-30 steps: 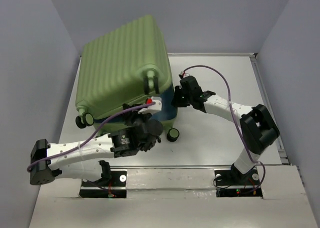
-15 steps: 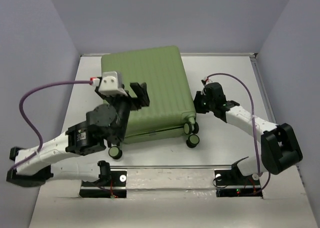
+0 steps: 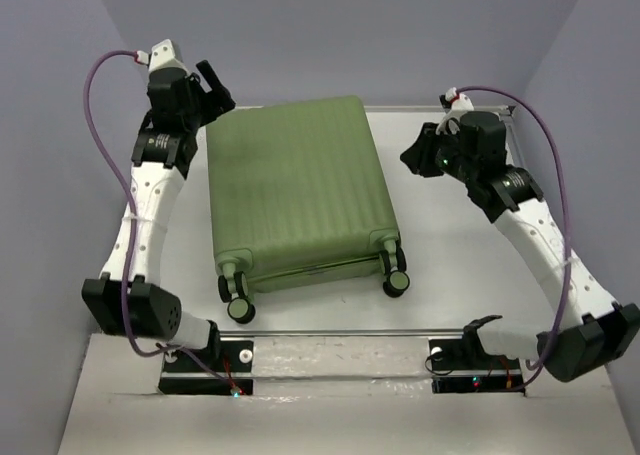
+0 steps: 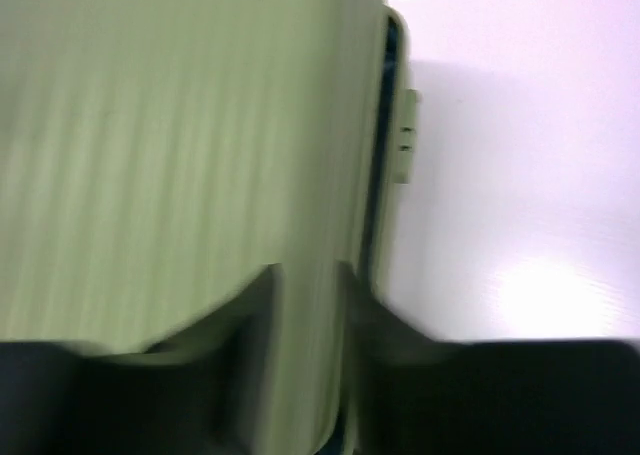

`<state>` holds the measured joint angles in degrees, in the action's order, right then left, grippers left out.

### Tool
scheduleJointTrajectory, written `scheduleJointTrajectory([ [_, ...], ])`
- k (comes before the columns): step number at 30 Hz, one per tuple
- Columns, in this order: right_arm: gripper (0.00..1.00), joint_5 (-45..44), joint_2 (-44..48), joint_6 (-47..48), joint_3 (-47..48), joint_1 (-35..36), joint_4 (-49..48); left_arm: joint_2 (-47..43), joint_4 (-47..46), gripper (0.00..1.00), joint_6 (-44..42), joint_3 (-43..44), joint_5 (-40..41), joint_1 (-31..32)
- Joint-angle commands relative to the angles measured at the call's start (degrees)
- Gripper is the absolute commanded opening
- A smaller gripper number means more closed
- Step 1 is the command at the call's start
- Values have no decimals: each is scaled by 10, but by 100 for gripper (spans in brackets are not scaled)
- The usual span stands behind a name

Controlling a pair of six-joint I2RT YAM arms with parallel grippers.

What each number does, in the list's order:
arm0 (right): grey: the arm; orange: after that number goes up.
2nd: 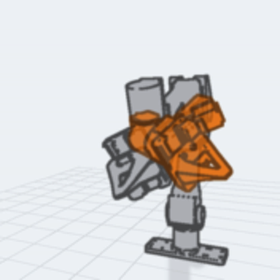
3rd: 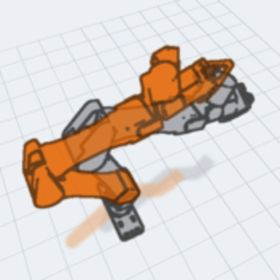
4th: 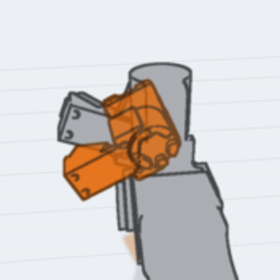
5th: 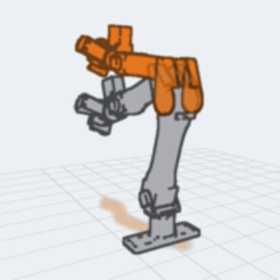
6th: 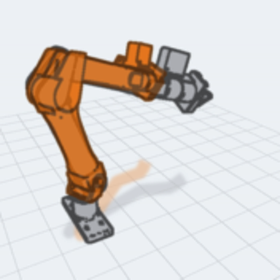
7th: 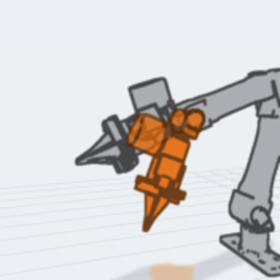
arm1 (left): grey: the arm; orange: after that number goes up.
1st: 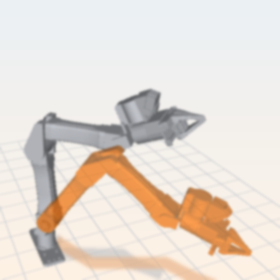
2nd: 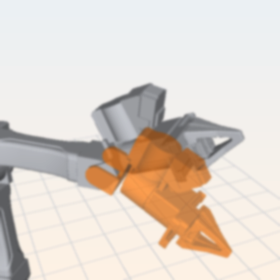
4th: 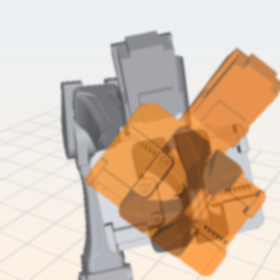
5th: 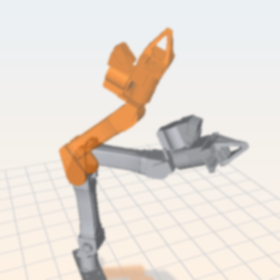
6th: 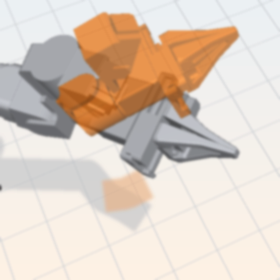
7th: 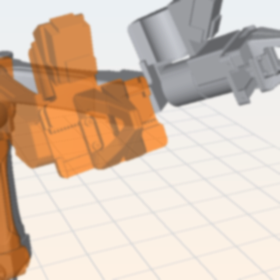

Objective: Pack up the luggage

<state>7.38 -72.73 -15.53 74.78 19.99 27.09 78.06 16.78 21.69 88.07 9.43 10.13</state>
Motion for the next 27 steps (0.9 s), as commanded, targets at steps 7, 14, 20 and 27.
scheduleJointTrajectory([
  [7, 7, 25, 84, -5, -86, 335, 53, 287, 19, 94, 27, 316, -281, -136],
  [14, 7, -95, 88, -103, -227, 458, -23, 500, -26, 94, 76, 488, -438, -152],
  [20, 7, -287, 116, -159, -365, 458, -210, 602, -137, 86, 114, 497, -583, -137],
  [27, 7, -488, 95, -164, -417, 458, -357, 603, -132, 79, 32, 383, -645, -120],
])
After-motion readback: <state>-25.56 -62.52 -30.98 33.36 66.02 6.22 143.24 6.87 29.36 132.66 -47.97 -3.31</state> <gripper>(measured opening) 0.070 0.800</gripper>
